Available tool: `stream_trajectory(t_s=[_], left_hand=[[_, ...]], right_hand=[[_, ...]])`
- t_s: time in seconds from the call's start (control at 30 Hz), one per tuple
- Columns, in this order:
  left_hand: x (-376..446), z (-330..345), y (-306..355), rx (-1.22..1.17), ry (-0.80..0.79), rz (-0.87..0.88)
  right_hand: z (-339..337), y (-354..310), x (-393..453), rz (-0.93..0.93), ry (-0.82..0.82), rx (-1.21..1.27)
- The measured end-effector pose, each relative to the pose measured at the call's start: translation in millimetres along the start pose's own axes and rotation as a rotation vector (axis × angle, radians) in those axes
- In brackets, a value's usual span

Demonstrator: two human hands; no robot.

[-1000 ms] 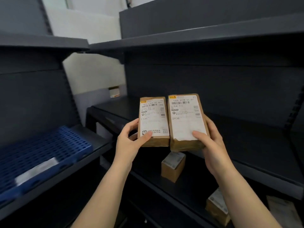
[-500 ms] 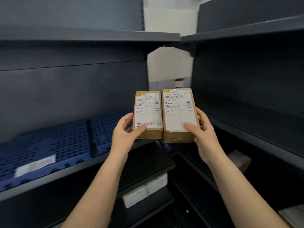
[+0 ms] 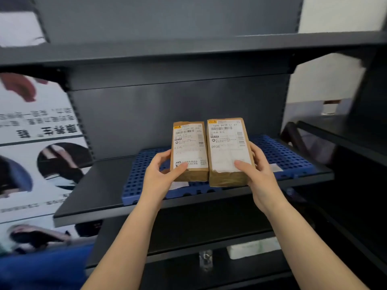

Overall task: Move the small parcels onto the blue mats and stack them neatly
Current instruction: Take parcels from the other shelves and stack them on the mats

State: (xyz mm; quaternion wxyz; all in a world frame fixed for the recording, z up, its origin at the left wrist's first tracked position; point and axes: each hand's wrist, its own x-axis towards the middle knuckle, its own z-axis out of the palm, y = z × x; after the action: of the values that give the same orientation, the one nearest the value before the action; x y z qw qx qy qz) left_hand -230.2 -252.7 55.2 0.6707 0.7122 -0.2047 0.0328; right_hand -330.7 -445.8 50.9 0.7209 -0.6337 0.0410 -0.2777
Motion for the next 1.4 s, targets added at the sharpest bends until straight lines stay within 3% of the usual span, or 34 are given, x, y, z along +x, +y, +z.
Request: stream_trajectory(t_s=[0.27,0.53,1.0,1.4], left_hand=[[19.1,-85.9,-22.6,-0.036,0.137,-0.04],[49.3,-110.1,-39.4,-0.145,0.217,-0.122],[142.5,-93.4,-100.8,-0.042,0.332,-0.261],[187.6,-95.8,-133.8,0.076,0.363,-0.381]], right_hand=[[90.0,31.7,19.3,0.073,-0.008,0.036],[129.3,47.0,53.9,0.124,0.018,0.078],[125.3,69.3,155.0,0.228,-0.004,0.144],[119.3,82.5,186.4,0.263,-0.031,0.147]])
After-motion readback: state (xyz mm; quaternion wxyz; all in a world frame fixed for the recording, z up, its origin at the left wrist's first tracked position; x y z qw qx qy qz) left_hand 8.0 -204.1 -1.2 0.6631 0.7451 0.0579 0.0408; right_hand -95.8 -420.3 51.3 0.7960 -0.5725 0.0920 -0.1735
